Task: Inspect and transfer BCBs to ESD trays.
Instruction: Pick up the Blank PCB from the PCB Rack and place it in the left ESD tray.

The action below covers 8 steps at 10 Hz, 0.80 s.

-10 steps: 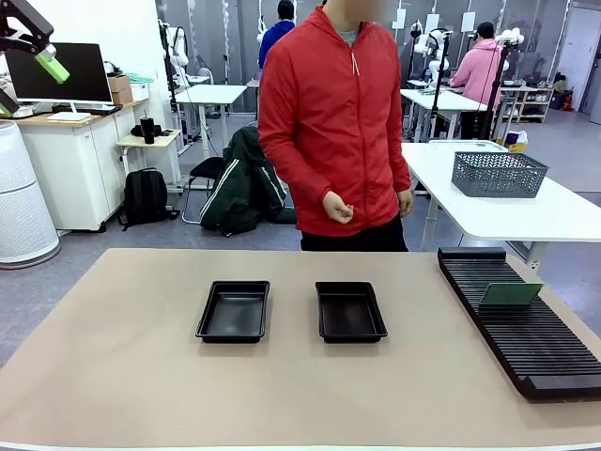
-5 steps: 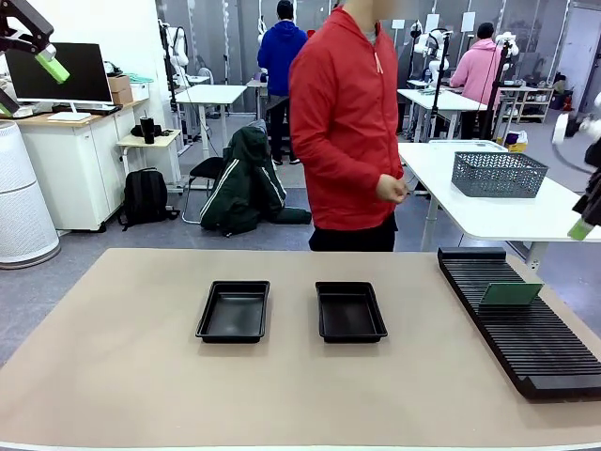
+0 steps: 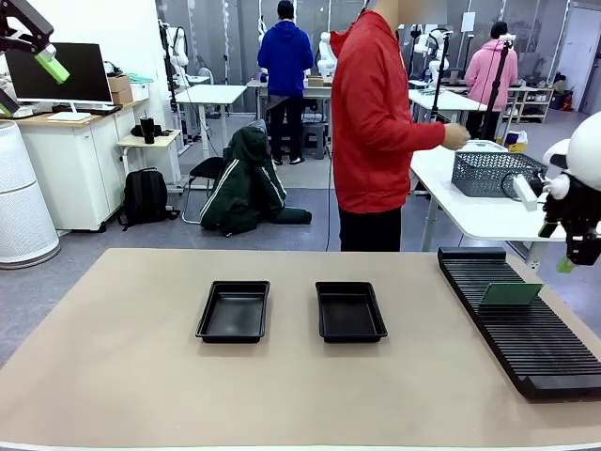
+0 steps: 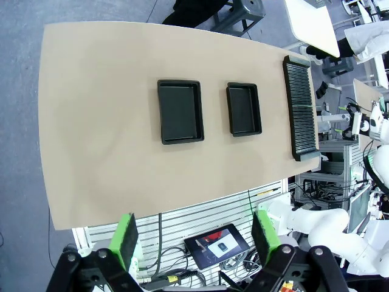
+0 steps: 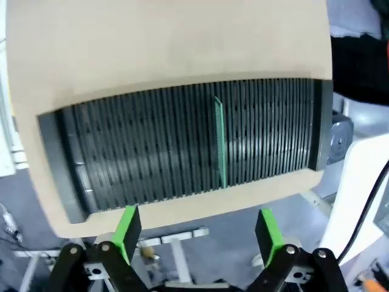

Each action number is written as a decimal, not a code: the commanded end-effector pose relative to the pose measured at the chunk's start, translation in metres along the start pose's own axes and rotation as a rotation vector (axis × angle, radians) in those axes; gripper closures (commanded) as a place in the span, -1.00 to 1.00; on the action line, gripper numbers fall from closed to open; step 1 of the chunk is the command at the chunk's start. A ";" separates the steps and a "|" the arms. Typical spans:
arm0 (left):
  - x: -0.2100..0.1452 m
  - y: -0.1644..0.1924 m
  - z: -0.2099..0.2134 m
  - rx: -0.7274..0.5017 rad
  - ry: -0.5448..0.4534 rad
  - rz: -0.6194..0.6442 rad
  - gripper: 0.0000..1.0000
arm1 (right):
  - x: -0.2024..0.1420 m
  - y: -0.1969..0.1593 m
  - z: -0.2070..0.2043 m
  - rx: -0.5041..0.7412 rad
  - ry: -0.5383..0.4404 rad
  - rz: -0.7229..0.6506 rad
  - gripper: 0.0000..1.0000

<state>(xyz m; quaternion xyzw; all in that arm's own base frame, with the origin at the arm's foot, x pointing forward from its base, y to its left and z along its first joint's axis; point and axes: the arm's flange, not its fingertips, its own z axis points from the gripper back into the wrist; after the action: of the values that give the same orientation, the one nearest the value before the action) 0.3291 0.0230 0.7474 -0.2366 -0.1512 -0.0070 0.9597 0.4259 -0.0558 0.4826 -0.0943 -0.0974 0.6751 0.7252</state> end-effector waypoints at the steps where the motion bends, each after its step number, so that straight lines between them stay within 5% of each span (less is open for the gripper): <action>1: -0.002 0.000 -0.002 0.000 0.001 0.001 -1.00 | -0.005 -0.010 -0.029 -0.034 -0.043 0.099 -1.00; 8: -0.002 0.000 -0.002 0.000 0.001 0.001 -1.00 | -0.014 -0.032 -0.097 -0.045 -0.123 0.081 -1.00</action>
<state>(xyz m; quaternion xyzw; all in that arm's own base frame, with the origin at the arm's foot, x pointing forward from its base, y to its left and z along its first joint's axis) 0.3291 0.0230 0.7474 -0.2366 -0.1512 -0.0070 0.9597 0.4730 -0.0643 0.4027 -0.0724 -0.1378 0.6993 0.6976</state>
